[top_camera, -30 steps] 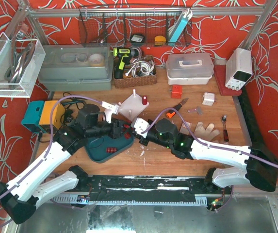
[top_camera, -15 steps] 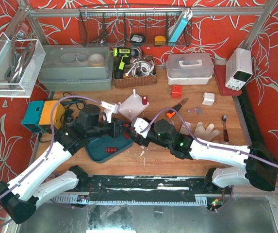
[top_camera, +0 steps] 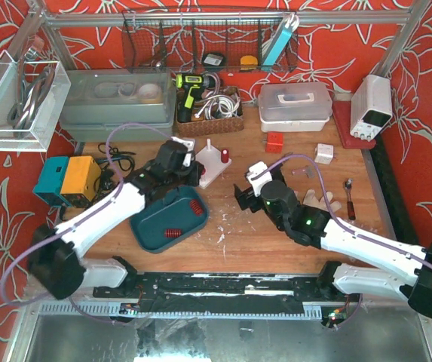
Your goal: Install the large spring
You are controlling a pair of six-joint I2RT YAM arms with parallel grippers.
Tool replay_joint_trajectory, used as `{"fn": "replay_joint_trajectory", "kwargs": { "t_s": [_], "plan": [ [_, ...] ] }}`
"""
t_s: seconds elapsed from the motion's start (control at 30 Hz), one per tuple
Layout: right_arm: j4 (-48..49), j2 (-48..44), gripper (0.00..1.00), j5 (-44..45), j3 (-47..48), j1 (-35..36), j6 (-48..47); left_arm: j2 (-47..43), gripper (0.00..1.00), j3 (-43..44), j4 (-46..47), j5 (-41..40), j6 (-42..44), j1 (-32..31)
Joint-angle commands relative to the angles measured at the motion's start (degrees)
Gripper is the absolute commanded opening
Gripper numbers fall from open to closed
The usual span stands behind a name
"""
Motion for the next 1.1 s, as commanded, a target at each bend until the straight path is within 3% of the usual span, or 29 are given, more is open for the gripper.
{"fn": "replay_joint_trajectory", "kwargs": {
  "t_s": [0.0, 0.17, 0.4, 1.07],
  "plan": [
    [-2.19, -0.43, 0.99, 11.21, -3.23, -1.5, 5.47, 8.51, 0.0, 5.66, 7.07, -6.45, 3.02, 2.06],
    [-2.43, -1.9, 0.99, 14.09, -5.22, -4.52, 9.23, 18.67, 0.0, 13.09, 8.94, -9.03, 4.61, 3.48],
    [1.06, -6.13, 0.99, 10.76, -9.26, -6.63, 9.27, 29.5, 0.0, 23.49, 6.92, -9.74, 5.81, 5.05],
    [4.11, -5.8, 0.99, 10.63, -11.03, -7.36, 7.53, 46.72, 0.0, 38.94, 2.92, -5.87, 6.06, 7.88]
  ]
}}
